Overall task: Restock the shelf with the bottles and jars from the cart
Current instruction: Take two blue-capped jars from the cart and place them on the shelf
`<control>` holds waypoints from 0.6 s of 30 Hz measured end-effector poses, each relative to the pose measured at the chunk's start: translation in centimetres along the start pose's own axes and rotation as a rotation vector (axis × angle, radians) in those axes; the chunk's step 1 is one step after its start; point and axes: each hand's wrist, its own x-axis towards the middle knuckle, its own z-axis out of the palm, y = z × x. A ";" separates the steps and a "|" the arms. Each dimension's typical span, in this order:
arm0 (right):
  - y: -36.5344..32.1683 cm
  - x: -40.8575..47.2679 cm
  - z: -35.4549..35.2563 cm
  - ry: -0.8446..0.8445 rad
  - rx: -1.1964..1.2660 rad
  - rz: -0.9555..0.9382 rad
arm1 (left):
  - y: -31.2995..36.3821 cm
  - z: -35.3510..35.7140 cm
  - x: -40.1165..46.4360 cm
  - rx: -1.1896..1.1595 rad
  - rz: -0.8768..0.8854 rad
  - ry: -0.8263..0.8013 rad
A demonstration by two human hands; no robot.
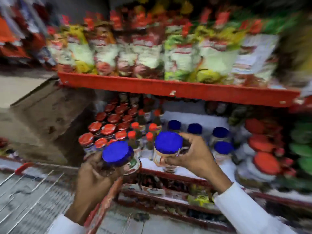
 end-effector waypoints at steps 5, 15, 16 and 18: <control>4.0 -4.2 -8.4 0.178 -0.106 0.042 | 0.1 10.4 0.8 -0.006 -0.050 -0.123; 13.2 -6.3 -14.1 0.387 -0.283 0.167 | -4.7 23.8 2.3 0.245 -0.091 -0.270; 14.1 -6.1 -14.0 0.379 -0.279 0.177 | -5.8 24.4 2.8 0.284 -0.086 -0.283; 15.6 -5.6 -13.5 0.371 -0.263 0.193 | -7.2 25.9 3.5 0.297 -0.093 -0.243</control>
